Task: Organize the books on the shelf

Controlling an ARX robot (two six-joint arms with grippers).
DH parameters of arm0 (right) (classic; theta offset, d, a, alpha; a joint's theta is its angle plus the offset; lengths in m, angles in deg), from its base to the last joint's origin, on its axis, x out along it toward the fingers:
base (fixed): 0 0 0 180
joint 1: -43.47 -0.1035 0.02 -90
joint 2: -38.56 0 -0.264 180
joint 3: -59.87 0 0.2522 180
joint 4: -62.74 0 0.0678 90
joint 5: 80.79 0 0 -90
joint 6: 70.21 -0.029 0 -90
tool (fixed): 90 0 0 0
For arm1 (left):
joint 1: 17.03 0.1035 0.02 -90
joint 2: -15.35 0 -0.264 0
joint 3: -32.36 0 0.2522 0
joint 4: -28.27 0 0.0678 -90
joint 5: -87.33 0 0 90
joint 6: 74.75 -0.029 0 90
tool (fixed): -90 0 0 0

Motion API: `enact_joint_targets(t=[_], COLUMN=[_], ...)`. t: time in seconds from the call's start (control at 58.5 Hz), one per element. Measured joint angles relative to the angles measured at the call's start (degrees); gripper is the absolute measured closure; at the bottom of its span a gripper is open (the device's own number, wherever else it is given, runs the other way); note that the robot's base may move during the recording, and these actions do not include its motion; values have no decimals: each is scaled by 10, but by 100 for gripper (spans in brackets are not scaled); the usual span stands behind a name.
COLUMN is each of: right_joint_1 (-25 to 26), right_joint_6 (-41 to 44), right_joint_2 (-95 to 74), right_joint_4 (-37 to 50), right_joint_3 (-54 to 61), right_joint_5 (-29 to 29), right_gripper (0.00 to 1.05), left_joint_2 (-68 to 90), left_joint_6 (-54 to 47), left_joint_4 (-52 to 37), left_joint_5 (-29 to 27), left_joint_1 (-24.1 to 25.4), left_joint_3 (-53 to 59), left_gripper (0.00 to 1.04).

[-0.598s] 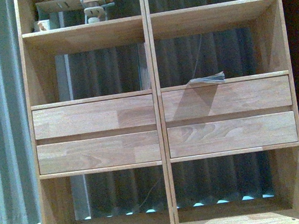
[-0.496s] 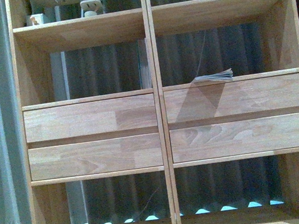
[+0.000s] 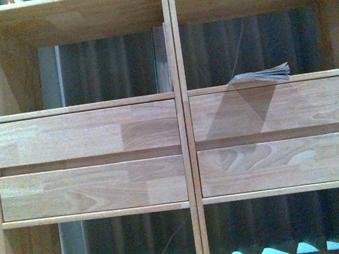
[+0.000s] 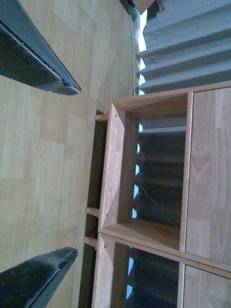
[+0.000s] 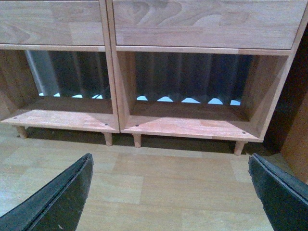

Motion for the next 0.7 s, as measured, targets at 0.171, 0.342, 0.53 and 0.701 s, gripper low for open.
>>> enact_joint_targets(t=[0.171,0.342,0.53,0.701], right_joint_1=[0,0,0,0], right_joint_6=[0,0,0,0], right_joint_2=[0,0,0,0], right_joint_4=[0,0,0,0], right_joint_3=[0,0,0,0], right_joint_5=[0,0,0,0], right_gripper=[7,7,7,7], left_joint_2=[0,0,0,0], left_joint_6=[0,0,0,0], left_joint_4=[0,0,0,0], left_joint_5=[0,0,0,0], left_joint_1=[0,0,0,0], left_joint_3=[0,0,0,0], left_gripper=[7,7,7,7])
